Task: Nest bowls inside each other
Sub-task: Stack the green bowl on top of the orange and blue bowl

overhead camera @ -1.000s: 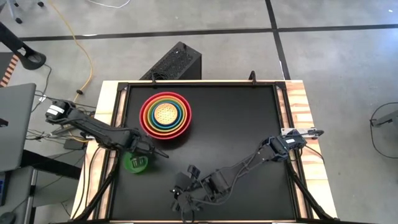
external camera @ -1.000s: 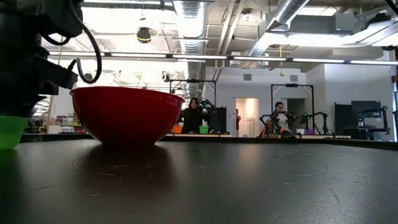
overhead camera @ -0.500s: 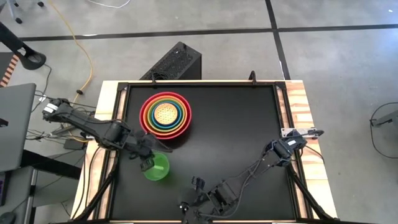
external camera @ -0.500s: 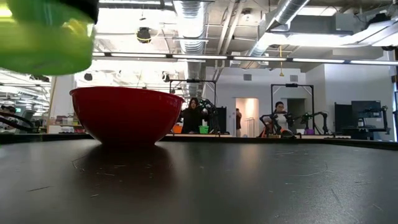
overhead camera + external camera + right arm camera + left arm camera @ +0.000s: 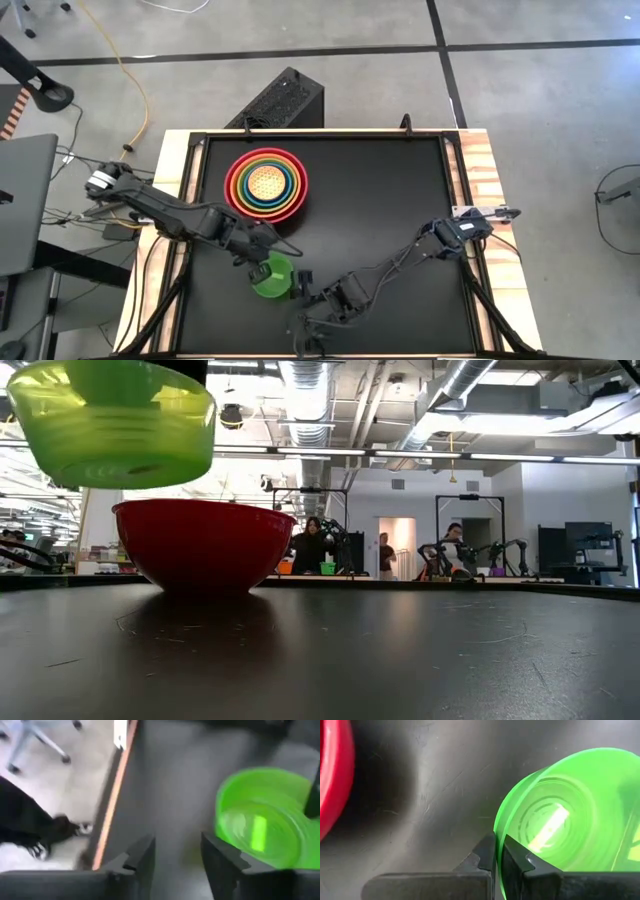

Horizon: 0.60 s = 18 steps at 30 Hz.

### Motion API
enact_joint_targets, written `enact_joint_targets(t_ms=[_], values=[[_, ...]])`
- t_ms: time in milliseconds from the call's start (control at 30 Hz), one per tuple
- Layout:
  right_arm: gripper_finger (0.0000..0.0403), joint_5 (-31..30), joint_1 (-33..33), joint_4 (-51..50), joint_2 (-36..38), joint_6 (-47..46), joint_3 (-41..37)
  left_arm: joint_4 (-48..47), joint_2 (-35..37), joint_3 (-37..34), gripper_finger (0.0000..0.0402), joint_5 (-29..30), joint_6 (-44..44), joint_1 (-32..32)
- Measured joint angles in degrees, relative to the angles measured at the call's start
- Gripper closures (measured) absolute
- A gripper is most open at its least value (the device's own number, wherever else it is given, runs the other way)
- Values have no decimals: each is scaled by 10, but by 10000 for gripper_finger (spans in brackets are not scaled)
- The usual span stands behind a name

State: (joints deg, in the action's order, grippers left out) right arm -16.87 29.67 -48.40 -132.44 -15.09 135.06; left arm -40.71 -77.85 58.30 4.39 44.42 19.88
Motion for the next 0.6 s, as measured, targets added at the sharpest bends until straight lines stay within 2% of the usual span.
enact_joint_targets(t_ms=[167,267,433,600], values=[[173,2,-21,-45,0,17,0,4,-22,11,401,1,-17,0],[156,6,-29,-73,0,36,0,20,-28,12,401,-4,-21,0],[156,36,-40,-93,0,79,-12,62,-24,12,401,-32,-54,1],[173,44,-44,-92,2,124,-12,80,-17,16,401,-49,-82,-6]])
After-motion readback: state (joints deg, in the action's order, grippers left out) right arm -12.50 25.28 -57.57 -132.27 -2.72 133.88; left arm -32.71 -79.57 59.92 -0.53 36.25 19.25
